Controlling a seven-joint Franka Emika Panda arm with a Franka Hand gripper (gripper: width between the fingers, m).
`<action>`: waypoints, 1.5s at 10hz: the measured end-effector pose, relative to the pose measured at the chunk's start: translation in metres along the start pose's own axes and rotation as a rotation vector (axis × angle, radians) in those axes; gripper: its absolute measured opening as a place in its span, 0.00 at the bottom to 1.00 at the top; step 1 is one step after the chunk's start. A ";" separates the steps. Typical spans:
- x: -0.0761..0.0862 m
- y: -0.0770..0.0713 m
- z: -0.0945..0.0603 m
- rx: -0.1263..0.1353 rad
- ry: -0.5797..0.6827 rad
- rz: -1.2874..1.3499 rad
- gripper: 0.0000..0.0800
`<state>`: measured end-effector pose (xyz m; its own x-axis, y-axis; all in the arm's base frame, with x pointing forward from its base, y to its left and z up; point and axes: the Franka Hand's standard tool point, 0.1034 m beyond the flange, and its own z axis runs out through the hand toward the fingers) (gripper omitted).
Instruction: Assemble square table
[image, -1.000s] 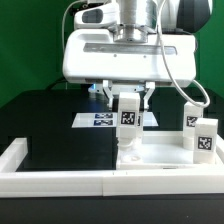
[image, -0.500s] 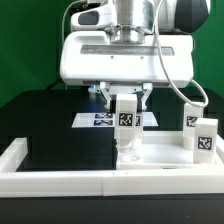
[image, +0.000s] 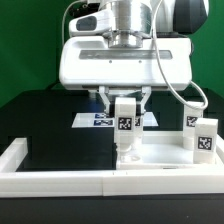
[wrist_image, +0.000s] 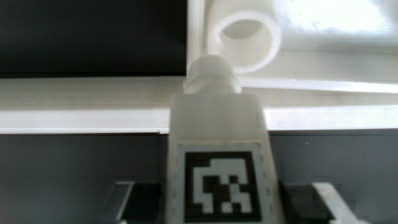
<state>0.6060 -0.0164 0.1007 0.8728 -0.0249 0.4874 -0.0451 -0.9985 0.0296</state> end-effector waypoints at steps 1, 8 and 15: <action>0.001 0.001 0.000 0.000 0.002 0.001 0.36; -0.009 -0.017 0.006 0.016 -0.016 -0.009 0.36; -0.012 -0.011 0.007 0.009 -0.020 -0.005 0.36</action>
Offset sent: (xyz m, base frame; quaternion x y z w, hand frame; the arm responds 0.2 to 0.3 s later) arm -0.0024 0.0110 -0.0042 0.0072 0.0050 0.0198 0.9998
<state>0.5993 -0.0053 0.0879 0.8827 -0.0209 0.4695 -0.0365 -0.9990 0.0242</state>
